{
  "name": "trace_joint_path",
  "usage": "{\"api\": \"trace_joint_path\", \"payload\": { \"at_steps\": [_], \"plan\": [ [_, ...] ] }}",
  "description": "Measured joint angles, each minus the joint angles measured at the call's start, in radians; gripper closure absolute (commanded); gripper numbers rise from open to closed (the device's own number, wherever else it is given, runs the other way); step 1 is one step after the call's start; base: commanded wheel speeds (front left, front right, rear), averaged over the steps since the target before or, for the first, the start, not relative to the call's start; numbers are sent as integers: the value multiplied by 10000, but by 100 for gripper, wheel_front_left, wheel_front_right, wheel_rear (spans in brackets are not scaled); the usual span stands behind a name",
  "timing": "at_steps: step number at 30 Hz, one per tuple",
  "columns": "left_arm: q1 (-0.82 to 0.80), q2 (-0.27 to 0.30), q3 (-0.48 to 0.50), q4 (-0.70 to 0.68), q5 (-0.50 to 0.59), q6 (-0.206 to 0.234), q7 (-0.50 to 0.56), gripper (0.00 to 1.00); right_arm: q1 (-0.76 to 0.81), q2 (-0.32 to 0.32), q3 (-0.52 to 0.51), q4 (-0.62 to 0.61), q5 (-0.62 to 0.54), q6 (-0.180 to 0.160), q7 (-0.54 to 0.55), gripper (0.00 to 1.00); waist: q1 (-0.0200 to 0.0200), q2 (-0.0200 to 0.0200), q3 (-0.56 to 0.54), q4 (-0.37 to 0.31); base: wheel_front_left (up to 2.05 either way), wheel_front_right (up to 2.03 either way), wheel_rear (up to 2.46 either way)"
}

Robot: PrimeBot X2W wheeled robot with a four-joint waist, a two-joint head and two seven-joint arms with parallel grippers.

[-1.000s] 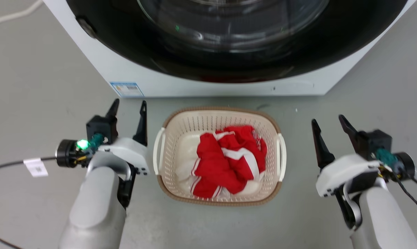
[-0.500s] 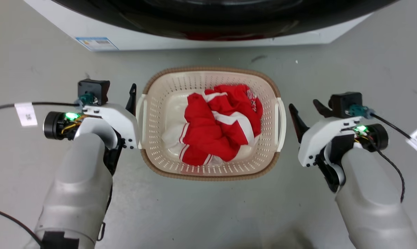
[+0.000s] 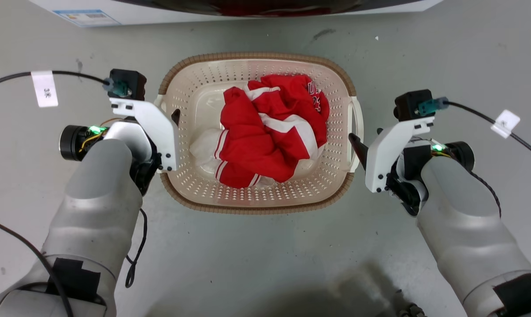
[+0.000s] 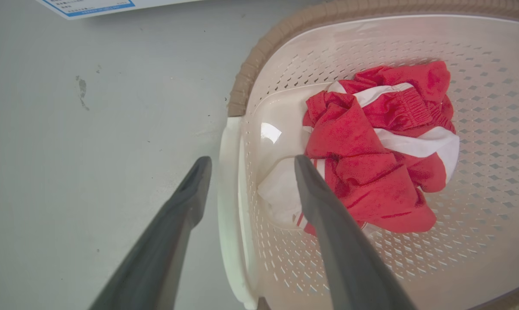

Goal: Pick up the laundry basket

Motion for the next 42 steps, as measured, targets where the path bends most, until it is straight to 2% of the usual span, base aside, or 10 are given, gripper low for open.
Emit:
{"api": "trace_joint_path", "payload": {
  "at_steps": [10, 17, 25, 26, 27, 28, 29, 30, 42],
  "plan": [
    [-375, 617, -1373, -412, -1973, -13, 1766, 0, -898, 2, 1294, 782, 1181, 0, 660, 0, 0, 0, 651, -65, 0, 0, 0],
    [-470, 882, -1975, -439, -2859, -13, 2180, 0, -1182, 4, 2052, 1091, 1962, 0, 823, 0, -1, 0, 1015, -109, 0, 0, 0],
    [-727, 963, -2485, -305, -3386, -13, 2209, 0, -1498, 4, 2696, 1386, 2587, 0, 700, 0, 0, 0, 1308, -63, 0, 0, 0],
    [-732, 963, -2546, -259, -3448, -13, 2199, 0, -1511, 4, 2736, 1438, 2681, 0, 629, 14, -1, 0, 1316, -45, 0, 0, 0],
    [-749, 959, -2617, -226, -3494, -13, 2234, 53, -1567, 4, 2794, 1503, 2740, 0, 593, 46, -1, 0, 1324, -26, 0, 0, 0],
    [-784, 941, -2675, -207, -3586, -13, 2286, 78, -1642, 2, 2861, 1536, 2794, 0, 550, 64, -1, 0, 1333, -9, 0, 0, 0],
    [-831, 920, -2734, -201, -3647, -13, 2324, 100, -1701, 0, 2909, 1549, 2846, 0, 539, 96, -1, 0, 1342, 11, 0, 0, 0],
    [-870, 897, -2794, -203, -3724, -13, 2353, 100, -1726, 2, 2955, 1569, 2922, 0, 470, 100, -1, 0, 1349, 31, 0, 0, 0],
    [-786, 784, -3522, -161, -4640, -12, 2878, 100, -1767, -54, 3549, 1975, 3601, -25, 424, 100, -1, 0, 960, 143, 0, 0, 0]
  ]
}}
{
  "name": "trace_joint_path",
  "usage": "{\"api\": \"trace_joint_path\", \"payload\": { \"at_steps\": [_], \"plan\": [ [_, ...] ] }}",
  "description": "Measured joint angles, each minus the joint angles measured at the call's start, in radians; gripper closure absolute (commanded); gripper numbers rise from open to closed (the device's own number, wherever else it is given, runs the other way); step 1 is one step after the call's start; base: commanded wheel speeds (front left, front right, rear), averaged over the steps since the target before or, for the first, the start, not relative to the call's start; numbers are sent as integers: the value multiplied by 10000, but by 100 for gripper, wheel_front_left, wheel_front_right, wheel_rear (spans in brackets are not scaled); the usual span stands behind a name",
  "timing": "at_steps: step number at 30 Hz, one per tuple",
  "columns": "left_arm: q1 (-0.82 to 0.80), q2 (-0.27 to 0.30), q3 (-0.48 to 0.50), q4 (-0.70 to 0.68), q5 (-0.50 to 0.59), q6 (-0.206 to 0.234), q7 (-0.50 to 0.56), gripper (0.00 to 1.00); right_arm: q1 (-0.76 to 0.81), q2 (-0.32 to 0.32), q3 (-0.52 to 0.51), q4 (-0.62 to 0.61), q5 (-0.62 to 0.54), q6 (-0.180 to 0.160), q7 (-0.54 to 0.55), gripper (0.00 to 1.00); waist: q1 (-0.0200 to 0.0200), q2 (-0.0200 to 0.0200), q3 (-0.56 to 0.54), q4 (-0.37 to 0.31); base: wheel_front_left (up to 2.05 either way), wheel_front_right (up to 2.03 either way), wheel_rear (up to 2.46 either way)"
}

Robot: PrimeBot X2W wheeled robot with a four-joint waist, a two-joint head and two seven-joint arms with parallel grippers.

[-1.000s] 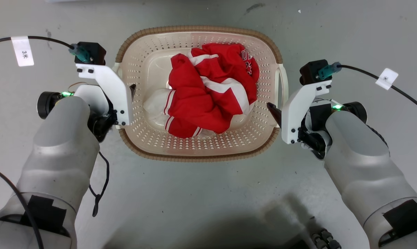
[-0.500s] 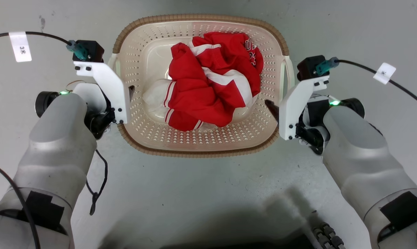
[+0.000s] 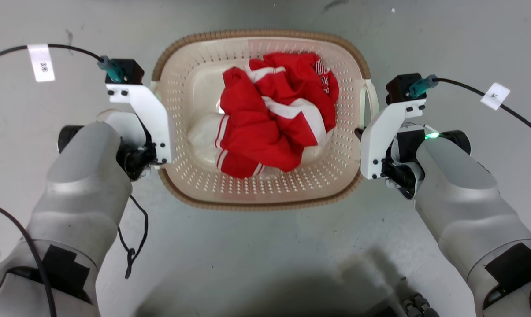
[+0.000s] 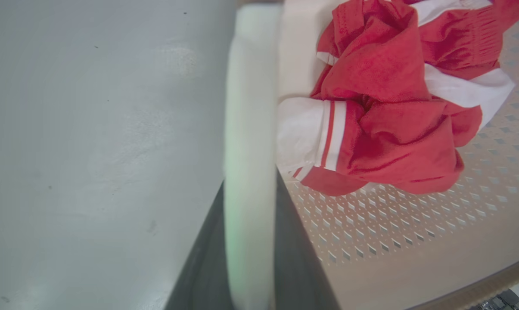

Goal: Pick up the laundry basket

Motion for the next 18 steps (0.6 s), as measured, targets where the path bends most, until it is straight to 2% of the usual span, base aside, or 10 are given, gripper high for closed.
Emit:
{"api": "trace_joint_path", "payload": {
  "at_steps": [5, 18],
  "plan": [
    [135, -59, -309, 23, -403, 29, 500, 100, 81, -27, 215, 128, 320, -6, 447, 100, 0, 0, -468, 32, 0, 0, 0],
    [838, -151, -1049, -13, -1643, 73, 1795, 100, 616, -73, 581, 420, 955, -42, 2230, 100, 0, 1, -2613, 134, 0, 0, 0]
  ]
}}
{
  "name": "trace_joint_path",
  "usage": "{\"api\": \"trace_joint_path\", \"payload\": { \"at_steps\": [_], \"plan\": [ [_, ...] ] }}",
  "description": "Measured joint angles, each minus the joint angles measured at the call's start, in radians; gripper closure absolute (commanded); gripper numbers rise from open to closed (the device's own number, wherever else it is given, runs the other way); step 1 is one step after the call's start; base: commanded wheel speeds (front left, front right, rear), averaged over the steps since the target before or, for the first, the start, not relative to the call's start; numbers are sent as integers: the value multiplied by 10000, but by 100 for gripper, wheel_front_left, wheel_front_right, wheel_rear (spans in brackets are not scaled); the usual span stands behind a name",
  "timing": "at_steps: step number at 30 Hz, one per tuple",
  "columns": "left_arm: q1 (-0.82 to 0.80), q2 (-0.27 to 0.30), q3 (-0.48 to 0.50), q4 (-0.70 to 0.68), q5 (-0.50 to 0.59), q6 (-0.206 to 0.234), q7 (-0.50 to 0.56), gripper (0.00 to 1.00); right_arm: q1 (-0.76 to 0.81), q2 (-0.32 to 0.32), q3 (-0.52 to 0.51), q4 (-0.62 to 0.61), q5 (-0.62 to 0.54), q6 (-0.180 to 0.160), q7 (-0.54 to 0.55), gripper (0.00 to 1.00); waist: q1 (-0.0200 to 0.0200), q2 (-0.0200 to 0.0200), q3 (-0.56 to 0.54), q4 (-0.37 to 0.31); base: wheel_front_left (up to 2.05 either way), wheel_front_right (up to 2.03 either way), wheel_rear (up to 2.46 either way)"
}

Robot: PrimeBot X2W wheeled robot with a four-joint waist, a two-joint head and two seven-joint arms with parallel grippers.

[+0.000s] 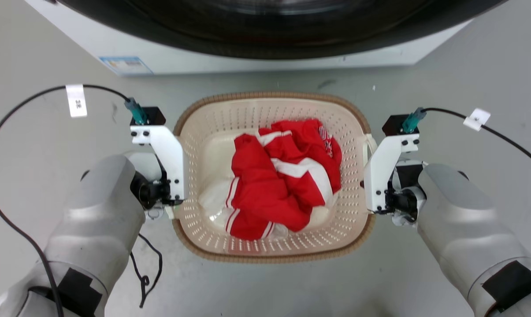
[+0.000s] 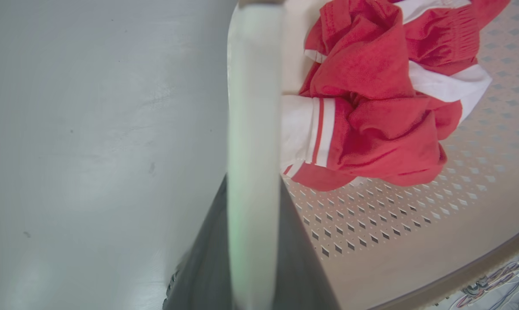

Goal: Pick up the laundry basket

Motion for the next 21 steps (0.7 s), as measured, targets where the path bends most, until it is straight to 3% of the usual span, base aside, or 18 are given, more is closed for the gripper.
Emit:
{"api": "trace_joint_path", "payload": {
  "at_steps": [21],
  "plan": [
    [1305, -247, -543, 280, -1484, 12, 1444, 100, 988, -77, 178, 136, 349, -10, 2050, 100, -2, 0, -3463, 85, 0, 0, 0]
  ]
}}
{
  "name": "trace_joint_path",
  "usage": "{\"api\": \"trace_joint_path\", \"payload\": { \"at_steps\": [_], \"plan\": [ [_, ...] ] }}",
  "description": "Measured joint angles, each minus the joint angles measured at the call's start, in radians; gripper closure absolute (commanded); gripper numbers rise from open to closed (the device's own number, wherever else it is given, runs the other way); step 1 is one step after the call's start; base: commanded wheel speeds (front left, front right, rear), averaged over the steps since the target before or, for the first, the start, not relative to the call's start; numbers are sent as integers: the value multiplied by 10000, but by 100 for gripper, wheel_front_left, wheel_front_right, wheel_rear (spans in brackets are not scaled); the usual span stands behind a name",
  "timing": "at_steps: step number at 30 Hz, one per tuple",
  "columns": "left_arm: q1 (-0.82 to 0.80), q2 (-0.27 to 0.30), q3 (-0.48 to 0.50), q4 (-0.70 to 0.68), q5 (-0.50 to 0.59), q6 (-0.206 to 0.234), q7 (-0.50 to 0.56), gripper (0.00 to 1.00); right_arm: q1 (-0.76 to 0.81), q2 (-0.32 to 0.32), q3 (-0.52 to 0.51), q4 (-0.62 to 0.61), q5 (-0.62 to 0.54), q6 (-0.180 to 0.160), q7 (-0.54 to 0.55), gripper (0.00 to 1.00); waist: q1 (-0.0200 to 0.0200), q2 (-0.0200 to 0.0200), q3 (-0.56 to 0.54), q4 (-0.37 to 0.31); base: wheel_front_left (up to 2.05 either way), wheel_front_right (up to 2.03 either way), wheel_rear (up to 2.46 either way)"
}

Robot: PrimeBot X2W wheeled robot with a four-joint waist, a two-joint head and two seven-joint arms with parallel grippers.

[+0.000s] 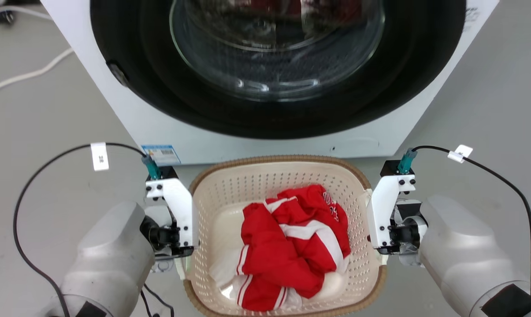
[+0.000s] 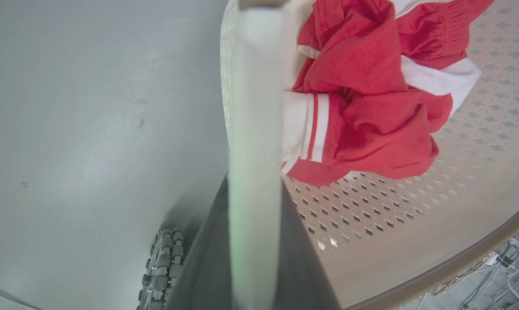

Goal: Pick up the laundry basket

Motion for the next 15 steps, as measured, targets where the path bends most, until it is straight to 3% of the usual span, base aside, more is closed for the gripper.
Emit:
{"api": "trace_joint_path", "payload": {
  "at_steps": [15],
  "plan": [
    [753, -188, -174, 251, -619, 0, 568, 100, 601, -117, -182, -4, 59, 0, 1108, 100, 0, 0, -1726, -90, 0, 0, 0]
  ]
}}
